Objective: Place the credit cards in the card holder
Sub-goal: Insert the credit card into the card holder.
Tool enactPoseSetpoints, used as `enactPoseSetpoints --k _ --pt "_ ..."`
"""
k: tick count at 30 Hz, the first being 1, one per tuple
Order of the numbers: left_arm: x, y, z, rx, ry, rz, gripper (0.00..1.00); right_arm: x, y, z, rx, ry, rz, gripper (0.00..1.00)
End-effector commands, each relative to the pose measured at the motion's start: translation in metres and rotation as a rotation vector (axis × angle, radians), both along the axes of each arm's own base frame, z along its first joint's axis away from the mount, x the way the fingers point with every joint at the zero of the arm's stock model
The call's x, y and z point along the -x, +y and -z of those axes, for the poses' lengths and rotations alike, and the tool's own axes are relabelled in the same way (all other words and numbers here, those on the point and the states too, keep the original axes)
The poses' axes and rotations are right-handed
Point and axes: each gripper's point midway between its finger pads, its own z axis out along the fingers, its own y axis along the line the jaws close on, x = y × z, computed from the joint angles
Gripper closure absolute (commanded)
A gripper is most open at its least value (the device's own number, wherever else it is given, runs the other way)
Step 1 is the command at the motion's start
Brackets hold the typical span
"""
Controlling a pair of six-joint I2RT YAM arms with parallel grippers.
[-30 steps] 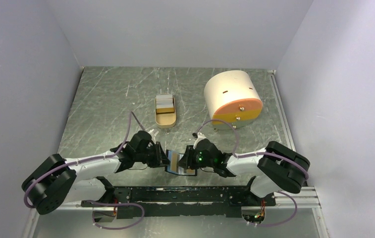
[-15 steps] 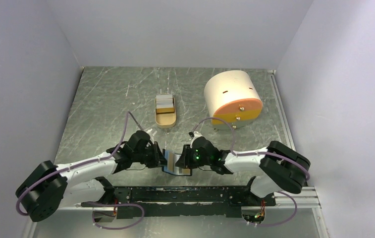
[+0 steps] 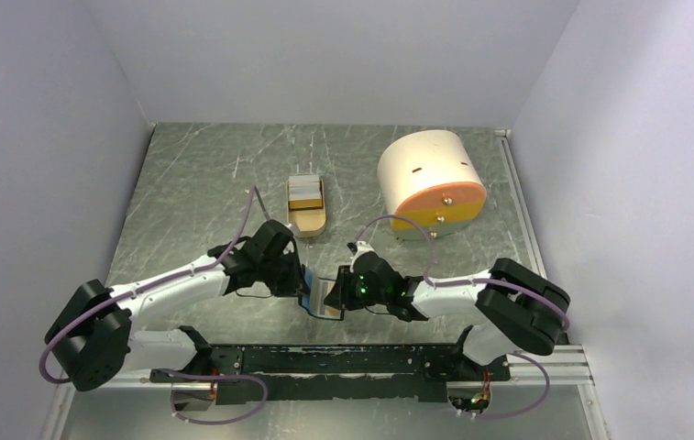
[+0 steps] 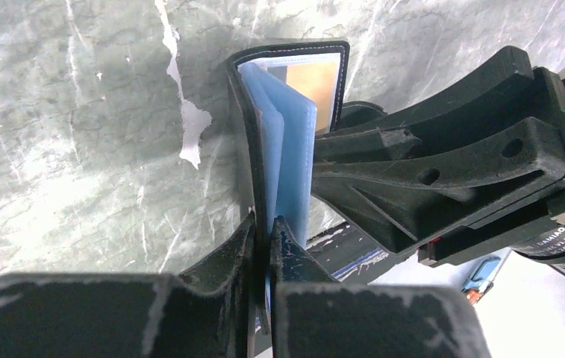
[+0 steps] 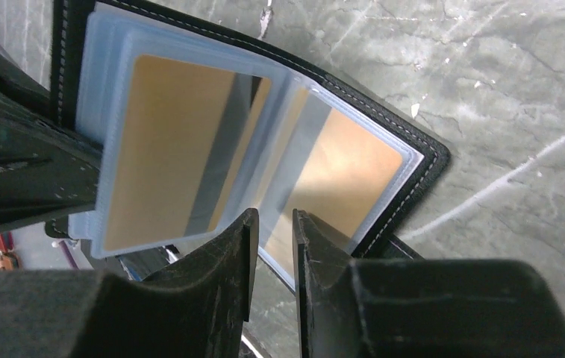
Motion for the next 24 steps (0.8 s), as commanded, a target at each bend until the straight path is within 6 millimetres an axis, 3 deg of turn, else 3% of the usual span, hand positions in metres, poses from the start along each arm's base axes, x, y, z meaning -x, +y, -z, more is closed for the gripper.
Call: enactPoseSetpoints --k 1,10,15,24 --pt "0.002 -0.028 -0.018 0.131 -0.005 0.090 0.91 0.008 -0.018 0.034 0.115 0.041 0.008 0.72" --pt "0.012 -0.033 -0.006 0.226 0.018 0.087 0.91 0.008 -0.019 0.031 0.100 0.031 0.015 0.71" --pt "0.011 -0.021 0.006 0.151 0.032 0.040 0.91 0.006 -0.027 0.031 0.134 0.023 0.037 0.69" --pt "0.012 -0.009 0.017 0.070 0.059 -0.003 0.91 0.001 -0.050 0.005 0.163 -0.036 0.094 0.67"
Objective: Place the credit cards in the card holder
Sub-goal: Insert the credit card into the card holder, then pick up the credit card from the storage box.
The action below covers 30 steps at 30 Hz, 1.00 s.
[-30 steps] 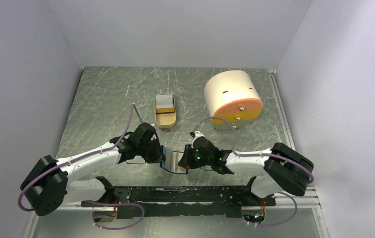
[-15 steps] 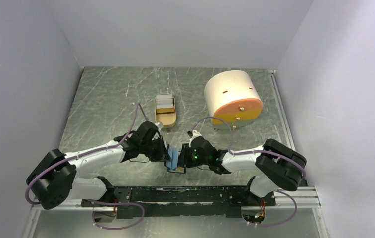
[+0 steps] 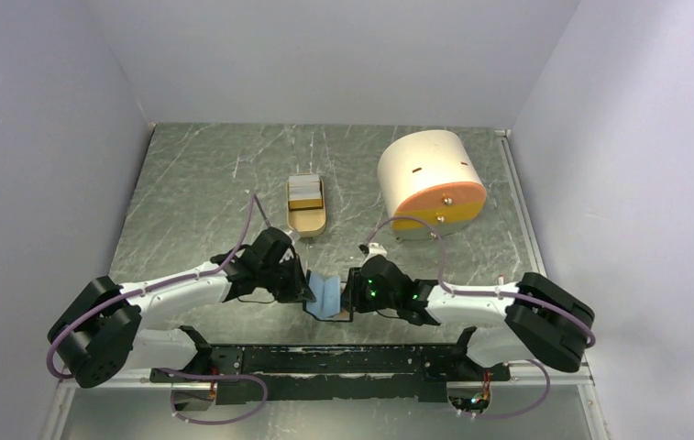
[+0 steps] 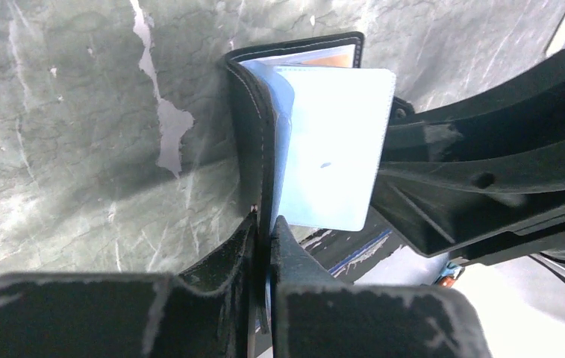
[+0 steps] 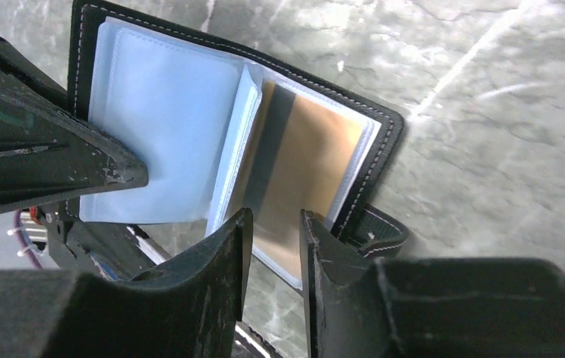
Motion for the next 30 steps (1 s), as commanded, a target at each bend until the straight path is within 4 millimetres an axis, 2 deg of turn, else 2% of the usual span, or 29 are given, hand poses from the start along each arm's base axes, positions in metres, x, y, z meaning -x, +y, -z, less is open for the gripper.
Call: enactPoseSetpoints --k 1,7,10,15,19,21,24,26,27,28,30 --pt "0.005 0.005 0.001 -0.031 0.024 -0.012 0.89 -0.001 -0.029 0.004 0.113 -0.017 0.050 0.66" --pt "0.006 0.006 -0.003 0.002 0.002 -0.023 0.81 -0.022 -0.040 -0.037 0.138 -0.149 0.099 0.62" --pt "0.008 0.010 0.001 0.004 0.002 -0.038 0.88 -0.033 -0.041 -0.061 0.145 -0.238 0.092 0.55" --pt "0.009 0.020 0.006 -0.027 0.003 -0.075 0.87 -0.057 -0.028 -0.104 0.168 -0.439 0.001 0.49" --pt "0.009 0.028 0.009 -0.033 0.007 -0.139 0.86 -0.084 -0.010 -0.148 0.258 -0.695 -0.153 0.49" --pt "0.009 0.032 0.012 -0.042 0.018 -0.161 0.86 -0.101 -0.006 -0.162 0.327 -0.811 -0.176 0.49" --pt "0.009 0.035 0.011 -0.035 0.018 -0.179 0.87 -0.133 -0.001 -0.182 0.336 -0.868 -0.191 0.48" --pt "0.008 0.037 0.009 -0.037 0.015 -0.191 0.87 -0.152 0.006 -0.189 0.309 -0.867 -0.243 0.47" --pt "0.007 0.039 0.008 -0.039 0.010 -0.198 0.87 -0.161 0.009 -0.186 0.315 -0.867 -0.272 0.44" --pt "0.005 0.041 0.007 -0.038 0.004 -0.206 0.87 -0.173 0.013 -0.192 0.336 -0.888 -0.274 0.39" --pt "0.004 0.042 0.003 -0.022 -0.013 -0.209 0.86 -0.191 0.019 -0.189 0.399 -0.893 -0.303 0.38"
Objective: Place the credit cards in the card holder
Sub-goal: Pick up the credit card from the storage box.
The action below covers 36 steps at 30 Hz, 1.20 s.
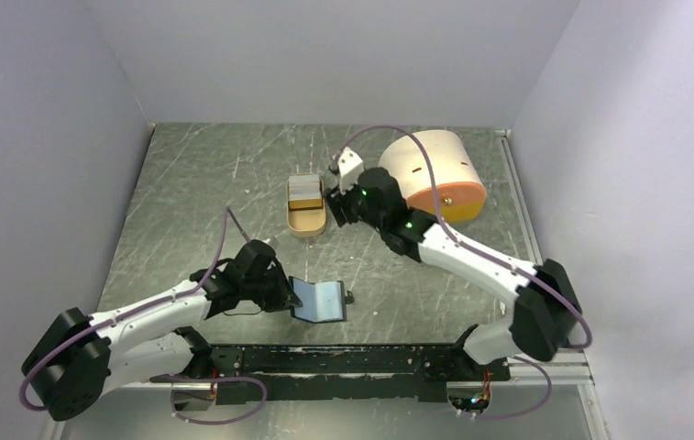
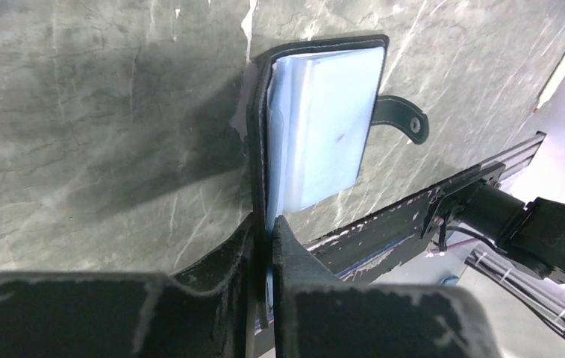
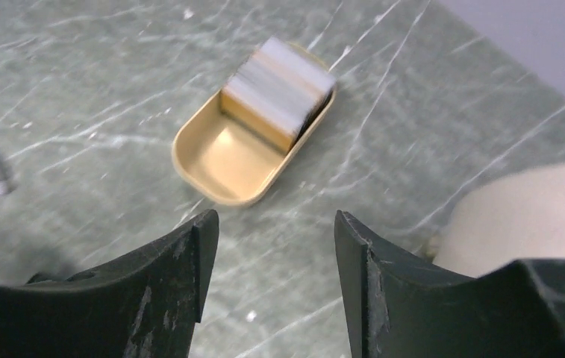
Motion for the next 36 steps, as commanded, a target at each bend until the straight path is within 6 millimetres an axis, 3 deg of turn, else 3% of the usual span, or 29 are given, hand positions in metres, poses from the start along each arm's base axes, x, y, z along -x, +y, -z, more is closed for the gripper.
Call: enactPoseSetpoints --k 1,6,10,18,20,23,36 --pt "-0.007 0.009 -0.005 0.000 -0.035 -0.048 0.86 -0.034 0.020 -0.007 0.139 -0.090 -0.112 0.37" --pt "-0.006 0.012 -0.003 0.005 -0.037 -0.048 0.87 -0.060 0.036 0.012 0.241 -0.133 -0.176 0.31" --pt "-0.004 0.013 -0.002 0.014 -0.040 -0.049 0.86 -0.075 0.048 0.043 0.364 -0.116 -0.269 0.29" --pt "-0.002 0.014 0.000 0.014 -0.043 -0.040 0.86 -0.105 0.068 0.075 0.455 -0.149 -0.362 0.27" --pt "-0.002 0.015 0.000 0.011 -0.045 -0.039 0.86 -0.113 0.069 0.098 0.496 -0.120 -0.372 0.26" --pt "-0.003 0.015 -0.001 0.009 -0.048 -0.037 0.86 -0.120 0.070 0.114 0.544 -0.115 -0.389 0.25" --pt "-0.005 0.012 -0.006 0.006 -0.059 -0.014 0.86 -0.139 0.074 0.127 0.623 -0.167 -0.400 0.23"
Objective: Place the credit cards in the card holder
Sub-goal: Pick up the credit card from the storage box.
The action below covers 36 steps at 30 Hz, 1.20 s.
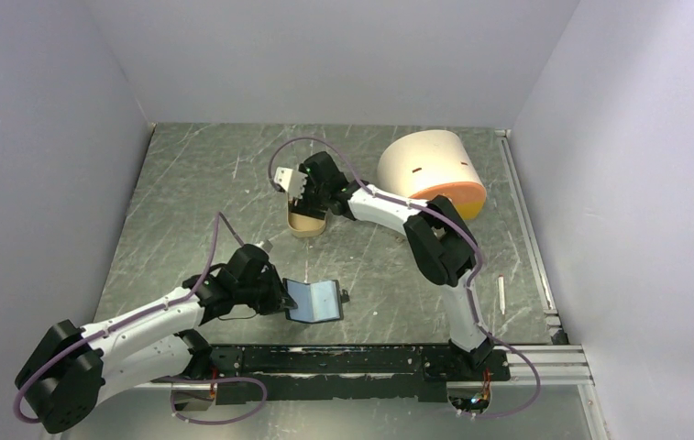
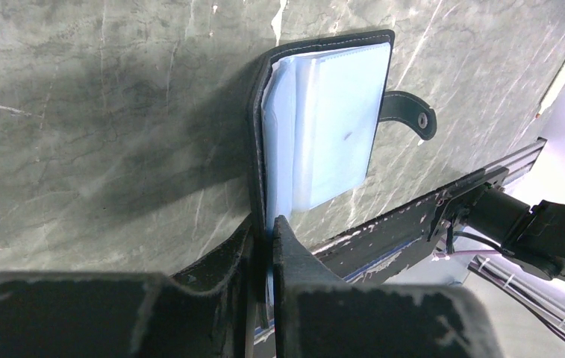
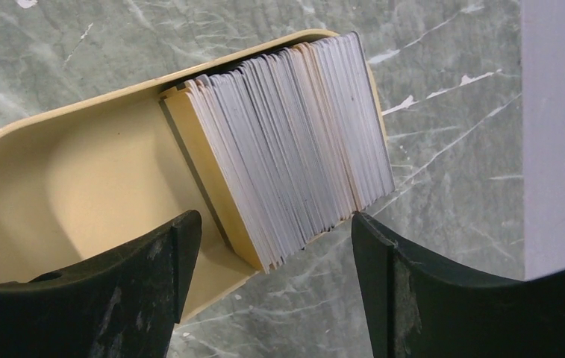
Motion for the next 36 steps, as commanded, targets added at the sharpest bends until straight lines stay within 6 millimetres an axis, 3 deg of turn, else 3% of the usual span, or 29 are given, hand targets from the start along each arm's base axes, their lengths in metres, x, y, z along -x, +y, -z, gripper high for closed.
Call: enactPoseSetpoints --k 1,18,23,36 --pt "-0.006 -0.003 -0.008 0.002 -0.026 0.014 0.86 -0.017 0.005 -0.009 0.012 -0.059 -0.006 0.23" --pt "-0.004 -0.005 -0.005 0.019 -0.022 0.021 0.86 -0.024 0.002 0.006 0.076 -0.074 -0.006 0.27" --pt "-0.005 -0.005 -0.005 0.013 -0.022 0.021 0.86 -0.027 0.002 -0.003 0.060 -0.095 0.011 0.36" --pt "-0.003 -0.003 -0.005 0.015 -0.020 0.013 0.85 -0.023 0.003 -0.017 0.035 -0.093 0.004 0.46"
